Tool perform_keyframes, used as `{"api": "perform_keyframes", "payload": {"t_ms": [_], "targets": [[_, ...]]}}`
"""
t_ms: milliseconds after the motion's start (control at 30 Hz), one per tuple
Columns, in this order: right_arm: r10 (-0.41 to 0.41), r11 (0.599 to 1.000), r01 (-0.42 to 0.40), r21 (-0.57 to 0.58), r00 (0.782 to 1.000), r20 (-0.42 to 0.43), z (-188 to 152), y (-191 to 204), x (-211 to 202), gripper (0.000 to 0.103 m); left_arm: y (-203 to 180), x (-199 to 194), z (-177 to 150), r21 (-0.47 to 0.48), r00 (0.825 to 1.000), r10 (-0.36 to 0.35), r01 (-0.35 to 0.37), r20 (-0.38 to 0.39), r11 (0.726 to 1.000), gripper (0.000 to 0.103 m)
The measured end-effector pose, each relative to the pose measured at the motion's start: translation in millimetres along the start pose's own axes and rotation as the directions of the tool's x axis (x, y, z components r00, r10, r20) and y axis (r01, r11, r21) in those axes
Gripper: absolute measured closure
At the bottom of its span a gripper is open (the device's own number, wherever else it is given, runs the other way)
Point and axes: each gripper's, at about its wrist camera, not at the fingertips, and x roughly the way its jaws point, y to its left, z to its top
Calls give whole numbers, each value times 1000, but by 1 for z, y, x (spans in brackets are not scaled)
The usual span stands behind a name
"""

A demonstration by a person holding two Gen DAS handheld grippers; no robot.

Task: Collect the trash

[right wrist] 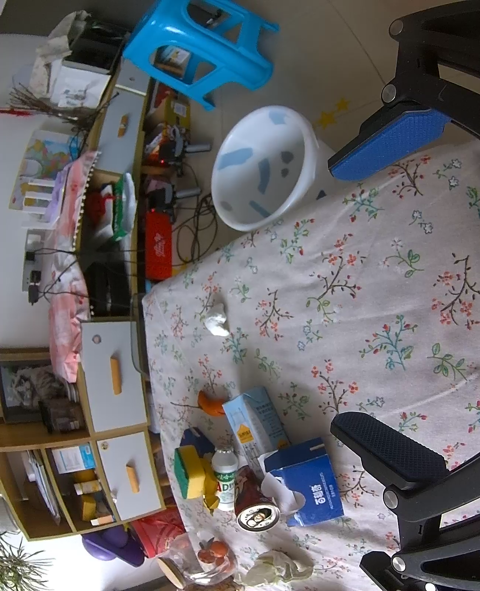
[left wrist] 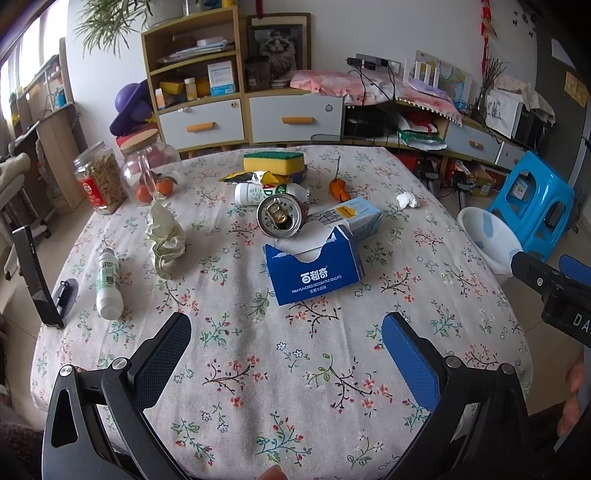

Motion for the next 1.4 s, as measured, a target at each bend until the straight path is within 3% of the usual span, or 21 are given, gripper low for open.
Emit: {"api": "perform_keyframes", "payload": {"t_ms": [467,667,833,1000,1233,1400], "targets": [[-4,1000,4,2,1000,-1,0,0,1,0,2,2,1,-12,1000,-15,14,-14,1000,0],[26,999,-25,24,999,-44,14,-3,8,0,6,7,17,14,999,-26,27,-42,1000,0],[66,998,-64,22,991,-116,35,-2,21,0,23,22,35,1,993,-39,39,-110,999,0],[95,995,-95,6,982,-166,54,6,35,0,55,40,59,-25,980,-59,55,-191,998,0],[129,988,-143,-50,967,-222,77,36,65,0,121,73,89,-132,966,20,-55,-256,990,0],[160,983,-179,-50,951,-264,94,51,95,0,156,111,93,-230,952,-46,-26,-303,973,1]]}}
